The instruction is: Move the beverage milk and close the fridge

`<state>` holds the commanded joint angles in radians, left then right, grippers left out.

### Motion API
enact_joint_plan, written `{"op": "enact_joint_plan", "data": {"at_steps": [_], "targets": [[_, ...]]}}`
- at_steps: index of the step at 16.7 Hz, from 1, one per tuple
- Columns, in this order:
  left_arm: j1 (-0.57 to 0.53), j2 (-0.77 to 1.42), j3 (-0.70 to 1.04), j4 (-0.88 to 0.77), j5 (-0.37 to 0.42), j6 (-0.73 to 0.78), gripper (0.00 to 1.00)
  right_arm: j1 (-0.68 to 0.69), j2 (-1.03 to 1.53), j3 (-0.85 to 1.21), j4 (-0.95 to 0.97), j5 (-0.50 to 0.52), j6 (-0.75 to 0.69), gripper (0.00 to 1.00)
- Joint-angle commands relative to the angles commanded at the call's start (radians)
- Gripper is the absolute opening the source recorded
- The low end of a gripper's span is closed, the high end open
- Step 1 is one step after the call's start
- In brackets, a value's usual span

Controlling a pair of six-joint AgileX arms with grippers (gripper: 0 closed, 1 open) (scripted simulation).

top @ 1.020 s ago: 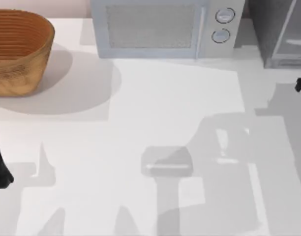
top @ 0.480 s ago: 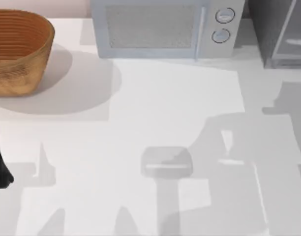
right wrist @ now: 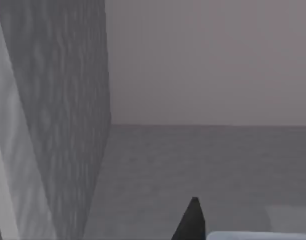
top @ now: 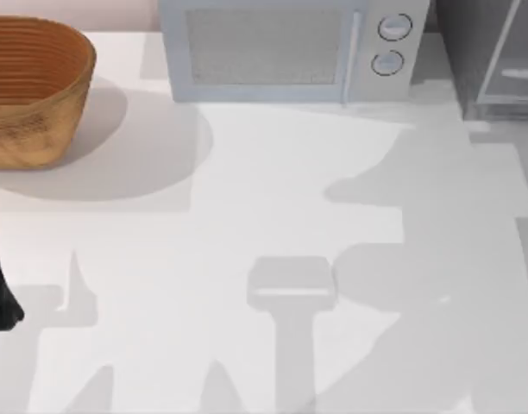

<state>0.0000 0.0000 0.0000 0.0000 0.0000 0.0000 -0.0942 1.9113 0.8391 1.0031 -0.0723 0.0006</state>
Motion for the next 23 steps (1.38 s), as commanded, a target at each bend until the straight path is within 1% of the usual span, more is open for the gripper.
{"op": "enact_joint_plan", "data": {"at_steps": [4, 7, 9, 20, 23], "targets": [[0.0, 0.0, 0.0, 0.0, 0.0, 0.0, 1.0, -0.067, 0.216, 0.278, -0.08, -0.071, -0.006, 0.0], [0.0, 0.0, 0.0, 0.0, 0.0, 0.0, 1.0, -0.1, 0.315, 0.401, -0.125, -0.108, -0.009, 0.0], [0.0, 0.0, 0.0, 0.0, 0.0, 0.0, 1.0, -0.109, 0.341, 0.429, -0.137, -0.118, -0.01, 0.0], [0.0, 0.0, 0.0, 0.0, 0.0, 0.0, 1.0, -0.109, 0.341, 0.429, -0.137, -0.118, -0.01, 0.0], [0.0, 0.0, 0.0, 0.0, 0.0, 0.0, 1.0, -0.109, 0.341, 0.429, -0.137, -0.118, -0.01, 0.23]]}}
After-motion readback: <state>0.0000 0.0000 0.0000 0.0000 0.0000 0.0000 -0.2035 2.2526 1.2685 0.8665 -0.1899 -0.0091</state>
